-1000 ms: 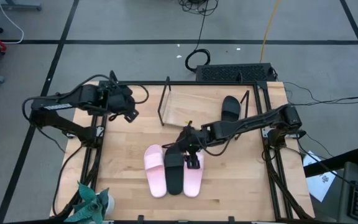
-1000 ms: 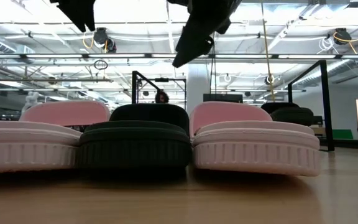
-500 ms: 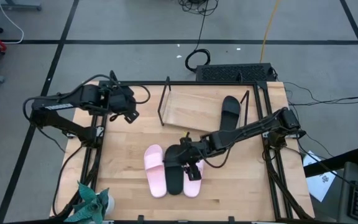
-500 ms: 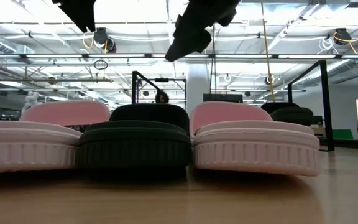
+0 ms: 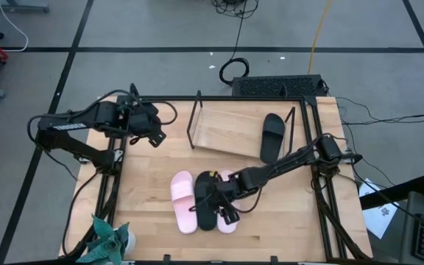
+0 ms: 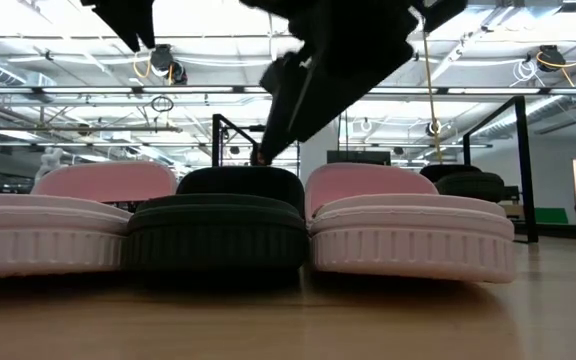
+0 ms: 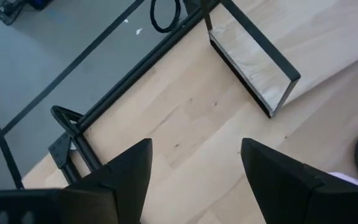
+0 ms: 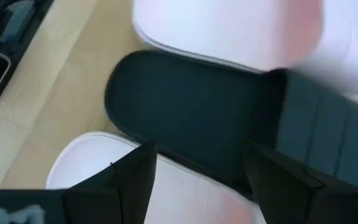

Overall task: Pick and place slides into the shelf
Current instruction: Put the black slide on the shelf

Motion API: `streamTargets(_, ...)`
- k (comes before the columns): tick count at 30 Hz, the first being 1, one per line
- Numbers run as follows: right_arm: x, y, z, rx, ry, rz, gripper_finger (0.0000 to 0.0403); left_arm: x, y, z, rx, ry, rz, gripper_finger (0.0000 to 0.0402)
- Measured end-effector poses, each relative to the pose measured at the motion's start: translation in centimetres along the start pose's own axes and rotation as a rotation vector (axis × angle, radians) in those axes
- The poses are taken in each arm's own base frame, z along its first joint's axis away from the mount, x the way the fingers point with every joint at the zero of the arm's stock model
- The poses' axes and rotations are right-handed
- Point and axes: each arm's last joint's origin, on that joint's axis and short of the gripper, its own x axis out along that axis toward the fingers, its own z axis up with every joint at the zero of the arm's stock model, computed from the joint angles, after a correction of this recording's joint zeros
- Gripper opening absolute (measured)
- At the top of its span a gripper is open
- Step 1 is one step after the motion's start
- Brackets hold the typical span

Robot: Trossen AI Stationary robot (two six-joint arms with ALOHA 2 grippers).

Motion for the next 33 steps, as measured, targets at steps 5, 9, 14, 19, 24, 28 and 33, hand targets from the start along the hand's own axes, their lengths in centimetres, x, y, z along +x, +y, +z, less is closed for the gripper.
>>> streamTargets(5, -0.5, 0.2, 0.1, -0.074, 0.011, -0.109, 0.0231, -0.2, -0.3, -0.2, -0.036, -0.003, -0.010, 0.0248)
streamTargets(9, -0.5, -0.2, -0.2, -0.068, 0.049, -0.140, 0.0231, -0.3, -0.5, -0.3, -0.039, -0.009, -0.016, 0.0248)
streamTargets(14, -0.3, -0.3, -0.4, -0.075, 0.065, -0.161, 0.0231, -0.4, -0.4, -0.3, -0.048, -0.026, 0.001, 0.0248)
streamTargets(19, -0.3, -0.7, -0.1, -0.057, 0.038, -0.201, 0.0231, -0.4, -0.4, -0.3, -0.053, -0.040, 0.016, 0.0248)
streamTargets(24, -0.1, -1.0, 0.4, -0.037, -0.019, -0.231, 0.0231, -0.4, -0.4, -0.3, -0.055, -0.042, 0.017, 0.0248)
streamTargets(28, 0.9, -1.3, 0.0, -0.029, 0.009, -0.250, 0.0231, -0.4, -0.4, -0.3, -0.055, -0.041, 0.017, 0.0248)
streamTargets(33, 2.2, -1.2, -0.4, -0.044, 0.043, -0.262, 0.0231, -0.4, -0.4, -0.2, -0.052, -0.041, 0.018, 0.0248)
